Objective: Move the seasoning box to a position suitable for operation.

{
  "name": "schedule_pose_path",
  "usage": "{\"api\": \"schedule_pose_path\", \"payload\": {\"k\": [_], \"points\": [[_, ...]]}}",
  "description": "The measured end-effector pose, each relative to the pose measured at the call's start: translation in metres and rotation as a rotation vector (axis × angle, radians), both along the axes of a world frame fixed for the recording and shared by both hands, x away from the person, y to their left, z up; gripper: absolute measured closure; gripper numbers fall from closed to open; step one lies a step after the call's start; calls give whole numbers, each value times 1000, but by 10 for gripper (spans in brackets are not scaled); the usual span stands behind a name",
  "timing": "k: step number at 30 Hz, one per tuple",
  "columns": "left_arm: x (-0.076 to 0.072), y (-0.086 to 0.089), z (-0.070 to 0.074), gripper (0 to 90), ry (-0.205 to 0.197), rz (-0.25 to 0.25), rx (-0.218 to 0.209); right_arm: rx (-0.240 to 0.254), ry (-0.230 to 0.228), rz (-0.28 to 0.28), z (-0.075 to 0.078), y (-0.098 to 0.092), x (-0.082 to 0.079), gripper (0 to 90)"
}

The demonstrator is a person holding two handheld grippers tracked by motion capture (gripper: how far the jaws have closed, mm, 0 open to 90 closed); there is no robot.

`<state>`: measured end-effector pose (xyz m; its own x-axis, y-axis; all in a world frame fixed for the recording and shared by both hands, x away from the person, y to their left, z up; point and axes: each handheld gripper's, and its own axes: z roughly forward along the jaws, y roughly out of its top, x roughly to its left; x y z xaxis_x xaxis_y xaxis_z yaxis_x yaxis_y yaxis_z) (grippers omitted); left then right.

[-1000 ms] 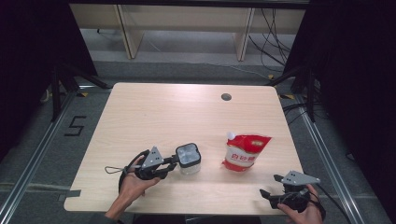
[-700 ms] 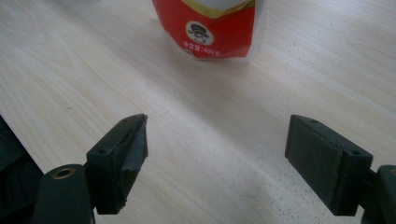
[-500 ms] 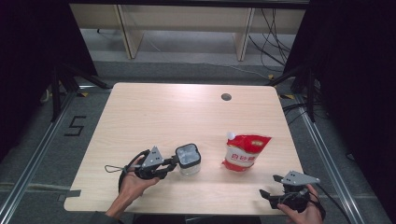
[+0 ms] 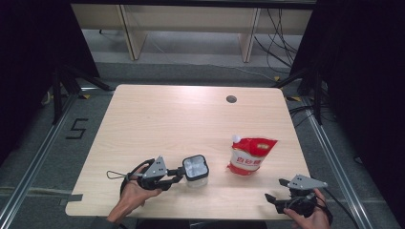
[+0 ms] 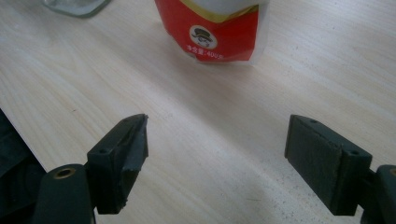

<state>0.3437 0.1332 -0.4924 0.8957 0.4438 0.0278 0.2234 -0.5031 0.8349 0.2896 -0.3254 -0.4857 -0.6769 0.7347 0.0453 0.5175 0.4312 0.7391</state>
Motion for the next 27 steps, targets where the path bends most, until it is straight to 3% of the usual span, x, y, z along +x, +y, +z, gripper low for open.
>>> {"api": "schedule_pose_path", "payload": {"k": [3,9,10,14,15,16,17,19,20,24,25,27], "points": [[-4,-5,0,725,-3,-49,-5,8,13,-8,0,0,-1,223],[-8,-7,0,725,-3,-74,-5,-2,0,1,1,0,0,223],[-8,-8,0,725,-4,-99,-12,-1,3,4,0,0,0,223],[-10,-9,0,725,2,-106,-10,4,7,5,0,0,0,222],[-10,-9,0,725,2,-106,-10,17,22,-33,0,3,-3,222],[-10,-9,-1,725,8,-108,-9,17,22,-33,0,3,-3,222],[-10,-10,-1,725,-3,-127,-16,0,-9,-34,1,3,-3,222],[-10,-10,-1,725,10,-122,-23,-7,-22,-24,0,2,-2,222],[-10,-10,-2,725,6,-133,-24,8,1,5,1,1,0,222],[-9,-10,-2,724,2,-133,-19,4,2,16,0,1,0,222],[-7,-9,-1,722,-6,-141,-10,21,22,-23,0,3,-3,222],[-8,-9,-1,721,0,-122,-4,24,28,-29,0,3,-3,222]]}}
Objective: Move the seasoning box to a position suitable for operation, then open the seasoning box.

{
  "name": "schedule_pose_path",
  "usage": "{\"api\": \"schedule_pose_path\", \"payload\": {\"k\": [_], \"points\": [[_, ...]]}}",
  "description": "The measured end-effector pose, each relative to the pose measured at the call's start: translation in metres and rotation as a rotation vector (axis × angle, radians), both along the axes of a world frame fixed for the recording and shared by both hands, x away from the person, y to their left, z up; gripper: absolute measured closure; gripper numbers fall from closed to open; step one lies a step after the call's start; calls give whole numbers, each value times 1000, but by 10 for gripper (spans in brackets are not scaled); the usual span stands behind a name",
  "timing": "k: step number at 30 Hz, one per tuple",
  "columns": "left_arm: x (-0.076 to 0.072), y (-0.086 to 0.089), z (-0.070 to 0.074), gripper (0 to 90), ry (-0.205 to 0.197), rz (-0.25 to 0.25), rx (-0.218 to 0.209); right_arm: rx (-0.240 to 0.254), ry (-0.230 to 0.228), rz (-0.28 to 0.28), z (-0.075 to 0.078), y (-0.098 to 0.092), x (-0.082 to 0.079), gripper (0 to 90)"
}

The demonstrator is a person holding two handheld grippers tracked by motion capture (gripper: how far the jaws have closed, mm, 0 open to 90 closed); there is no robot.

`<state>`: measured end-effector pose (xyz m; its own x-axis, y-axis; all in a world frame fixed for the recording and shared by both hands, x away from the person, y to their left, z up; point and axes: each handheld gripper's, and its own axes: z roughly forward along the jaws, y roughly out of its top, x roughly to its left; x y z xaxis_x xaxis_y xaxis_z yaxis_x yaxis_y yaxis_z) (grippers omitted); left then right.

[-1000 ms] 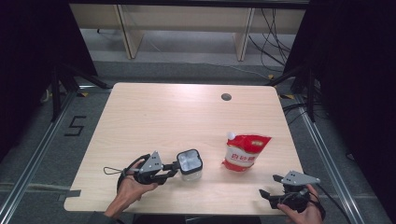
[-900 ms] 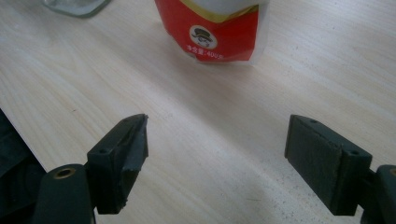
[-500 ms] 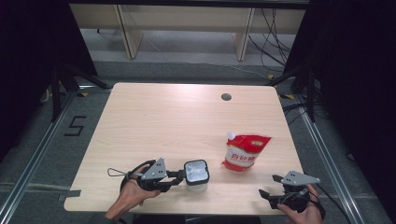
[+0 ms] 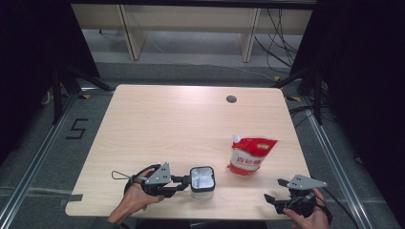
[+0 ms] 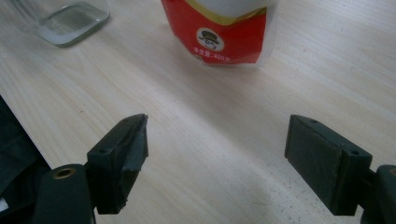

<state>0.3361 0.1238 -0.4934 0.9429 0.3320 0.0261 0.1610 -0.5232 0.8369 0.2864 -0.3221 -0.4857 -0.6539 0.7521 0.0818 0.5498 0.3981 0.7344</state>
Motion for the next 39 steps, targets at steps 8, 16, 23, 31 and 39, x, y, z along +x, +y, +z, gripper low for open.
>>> {"api": "schedule_pose_path", "payload": {"k": [8,16,23,31,39], "points": [[-4,2,8,493,10,48,-14,-4,-18,36,-1,-3,3,222],[-15,3,22,282,29,82,-45,-19,-35,23,-2,-4,3,220],[-17,7,32,295,30,117,-62,-22,-29,17,-2,-2,2,220],[-18,8,39,305,34,138,-93,-27,-41,28,0,-1,3,230],[-18,10,45,620,3,171,-117,-15,-24,59,-1,-2,5,216]]}}
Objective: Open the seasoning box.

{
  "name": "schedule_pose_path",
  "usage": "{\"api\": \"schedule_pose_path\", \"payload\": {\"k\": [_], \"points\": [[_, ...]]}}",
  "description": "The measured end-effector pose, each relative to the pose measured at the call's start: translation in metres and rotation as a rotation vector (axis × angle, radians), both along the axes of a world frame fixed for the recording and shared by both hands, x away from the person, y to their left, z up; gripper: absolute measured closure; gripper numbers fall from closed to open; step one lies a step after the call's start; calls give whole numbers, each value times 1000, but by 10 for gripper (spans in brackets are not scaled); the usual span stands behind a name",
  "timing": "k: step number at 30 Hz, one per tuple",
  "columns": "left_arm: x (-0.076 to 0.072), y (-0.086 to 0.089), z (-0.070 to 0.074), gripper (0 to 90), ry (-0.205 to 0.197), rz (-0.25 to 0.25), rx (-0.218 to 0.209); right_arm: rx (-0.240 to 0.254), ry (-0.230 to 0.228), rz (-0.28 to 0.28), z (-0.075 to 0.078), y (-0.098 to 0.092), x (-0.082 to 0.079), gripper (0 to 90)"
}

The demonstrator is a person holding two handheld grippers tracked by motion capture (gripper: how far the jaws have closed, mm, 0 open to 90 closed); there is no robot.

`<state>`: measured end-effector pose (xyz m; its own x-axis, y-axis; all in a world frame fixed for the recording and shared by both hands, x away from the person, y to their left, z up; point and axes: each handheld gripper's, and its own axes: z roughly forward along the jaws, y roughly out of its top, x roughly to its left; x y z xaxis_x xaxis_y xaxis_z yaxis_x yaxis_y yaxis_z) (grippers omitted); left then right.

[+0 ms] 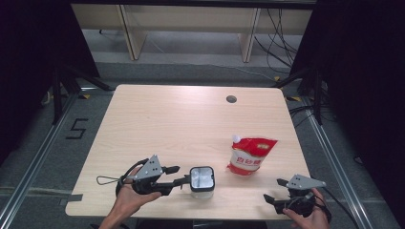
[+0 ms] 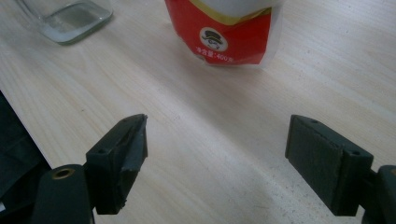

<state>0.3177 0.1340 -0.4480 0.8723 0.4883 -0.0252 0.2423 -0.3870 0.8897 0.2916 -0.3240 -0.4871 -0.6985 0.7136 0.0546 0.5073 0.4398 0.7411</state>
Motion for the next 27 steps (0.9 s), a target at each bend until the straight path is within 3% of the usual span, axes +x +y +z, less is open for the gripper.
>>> {"api": "schedule_pose_path", "payload": {"k": [3,4,5,7,10,20,21,24,25,27], "points": [[-2,-1,1,709,-10,6,14,8,5,-11,1,1,-2,216],[-2,-2,1,747,-20,7,20,-11,-25,-11,2,2,-3,216],[-2,-2,2,809,-18,13,15,13,-1,-9,3,4,-4,217],[-3,-3,3,843,18,13,-56,2,-9,10,3,5,-3,218],[-2,-4,5,884,-7,4,-35,-8,-19,0,3,6,-4,219],[1,-10,-2,890,-1,-1,15,12,-10,-6,4,7,-3,220],[1,-11,-3,890,4,7,13,18,-37,15,4,9,-2,227],[1,-11,-4,890,13,6,4,33,-29,22,5,12,-3,231],[2,-12,-4,890,12,0,3,22,-64,-8,6,15,-4,233],[1,-12,-4,889,17,10,5,27,-57,-8,6,17,-5,235]]}}
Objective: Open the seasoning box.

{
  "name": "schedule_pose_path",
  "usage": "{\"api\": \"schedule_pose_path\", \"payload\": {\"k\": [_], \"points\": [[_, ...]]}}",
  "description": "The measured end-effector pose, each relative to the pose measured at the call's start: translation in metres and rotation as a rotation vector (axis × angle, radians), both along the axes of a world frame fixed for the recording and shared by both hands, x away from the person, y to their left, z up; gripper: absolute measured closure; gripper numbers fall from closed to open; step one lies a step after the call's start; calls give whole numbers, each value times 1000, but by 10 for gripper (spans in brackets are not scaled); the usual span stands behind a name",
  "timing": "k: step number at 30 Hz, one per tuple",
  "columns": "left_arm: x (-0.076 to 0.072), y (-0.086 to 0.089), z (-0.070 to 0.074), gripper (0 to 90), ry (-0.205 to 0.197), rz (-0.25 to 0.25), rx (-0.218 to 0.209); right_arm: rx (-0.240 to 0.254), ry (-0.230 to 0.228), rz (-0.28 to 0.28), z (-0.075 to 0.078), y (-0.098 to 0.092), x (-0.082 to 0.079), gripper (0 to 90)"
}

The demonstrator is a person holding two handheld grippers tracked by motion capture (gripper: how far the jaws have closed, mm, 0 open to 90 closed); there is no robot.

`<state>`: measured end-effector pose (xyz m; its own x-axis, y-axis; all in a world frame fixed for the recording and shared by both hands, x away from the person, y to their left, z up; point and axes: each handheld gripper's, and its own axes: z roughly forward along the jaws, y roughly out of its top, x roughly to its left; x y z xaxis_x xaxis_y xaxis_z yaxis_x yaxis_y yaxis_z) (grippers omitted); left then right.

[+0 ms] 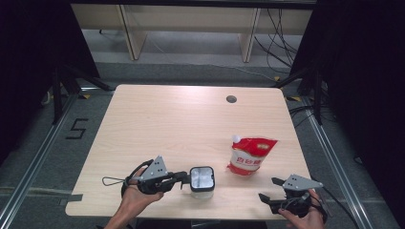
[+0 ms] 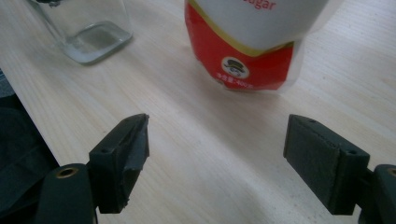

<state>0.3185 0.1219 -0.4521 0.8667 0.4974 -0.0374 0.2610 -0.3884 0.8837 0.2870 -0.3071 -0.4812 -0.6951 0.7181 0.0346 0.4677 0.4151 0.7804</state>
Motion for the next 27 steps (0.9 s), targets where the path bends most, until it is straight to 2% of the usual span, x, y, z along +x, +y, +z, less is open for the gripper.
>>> {"api": "schedule_pose_path", "payload": {"k": [4,7,8,9,10,14,15,17,18,19,20,21,22,25,26,27], "points": [[1,0,0,890,-6,-8,6,-17,-8,28,1,8,2,239],[2,0,-1,890,-5,-4,-2,-3,-13,32,1,11,1,243],[1,0,-2,890,1,2,3,4,-20,45,1,14,2,244],[2,0,-2,890,-9,-5,16,4,-20,45,1,14,2,244],[2,0,-4,889,6,6,1,-3,-29,51,1,18,2,244],[2,0,-3,889,-3,9,-7,-8,-36,67,1,23,3,244],[2,0,-2,889,-3,0,-17,4,-12,58,2,26,1,244],[1,-1,-1,889,-13,-1,-5,-2,-36,73,2,27,4,244],[2,-3,-1,889,-27,-20,12,13,-12,59,3,29,3,244],[2,-3,-1,889,-27,-20,12,13,-12,59,3,29,3,244],[1,-3,-2,889,-16,-12,9,8,-33,77,3,30,5,244],[1,-3,-2,890,-8,-6,3,21,-22,81,3,31,5,245],[1,-3,-2,890,-9,-8,4,8,-49,86,3,32,6,246],[1,-3,-3,890,-5,1,-1,20,-48,83,4,35,6,248],[1,-3,-4,890,-8,-5,-6,32,-58,109,4,37,7,287],[1,-3,-4,890,-4,-1,-11,32,-58,109,4,37,7,287]]}}
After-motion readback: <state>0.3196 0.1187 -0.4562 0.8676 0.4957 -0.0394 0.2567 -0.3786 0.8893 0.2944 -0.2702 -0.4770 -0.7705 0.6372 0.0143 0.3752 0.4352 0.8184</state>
